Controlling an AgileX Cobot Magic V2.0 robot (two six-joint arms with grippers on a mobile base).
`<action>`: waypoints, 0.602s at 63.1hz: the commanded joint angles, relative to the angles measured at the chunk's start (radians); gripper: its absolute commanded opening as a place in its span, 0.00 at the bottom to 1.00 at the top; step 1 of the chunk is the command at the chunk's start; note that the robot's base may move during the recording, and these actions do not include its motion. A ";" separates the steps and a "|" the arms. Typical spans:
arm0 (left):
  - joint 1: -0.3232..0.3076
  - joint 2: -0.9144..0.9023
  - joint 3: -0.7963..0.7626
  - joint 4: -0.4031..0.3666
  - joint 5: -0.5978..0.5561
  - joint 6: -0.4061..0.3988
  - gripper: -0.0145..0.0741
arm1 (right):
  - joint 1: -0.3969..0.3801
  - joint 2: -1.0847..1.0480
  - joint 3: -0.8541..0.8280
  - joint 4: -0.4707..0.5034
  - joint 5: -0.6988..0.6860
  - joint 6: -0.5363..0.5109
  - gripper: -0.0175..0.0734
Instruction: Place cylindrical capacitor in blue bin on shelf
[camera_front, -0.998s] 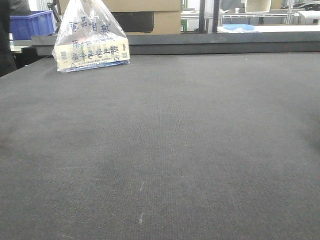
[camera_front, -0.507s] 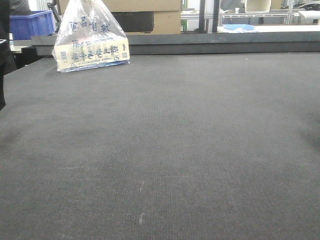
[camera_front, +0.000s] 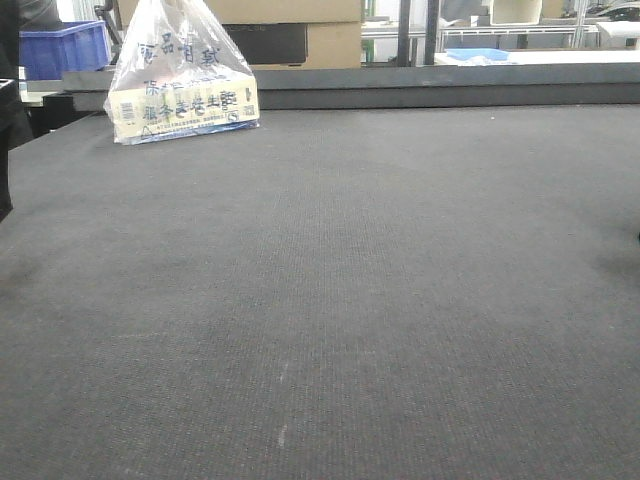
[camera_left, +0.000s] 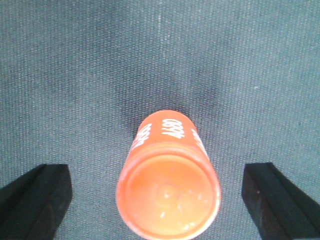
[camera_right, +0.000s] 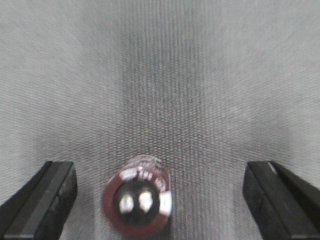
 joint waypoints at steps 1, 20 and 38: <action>-0.006 -0.003 -0.002 0.001 -0.006 -0.008 0.84 | -0.007 0.004 -0.008 -0.005 -0.038 -0.002 0.81; -0.006 -0.003 0.019 0.001 -0.012 -0.008 0.84 | -0.007 0.005 -0.009 -0.005 -0.046 -0.002 0.62; -0.006 -0.003 0.035 0.001 -0.024 -0.008 0.84 | -0.007 0.005 -0.009 -0.005 -0.050 -0.002 0.11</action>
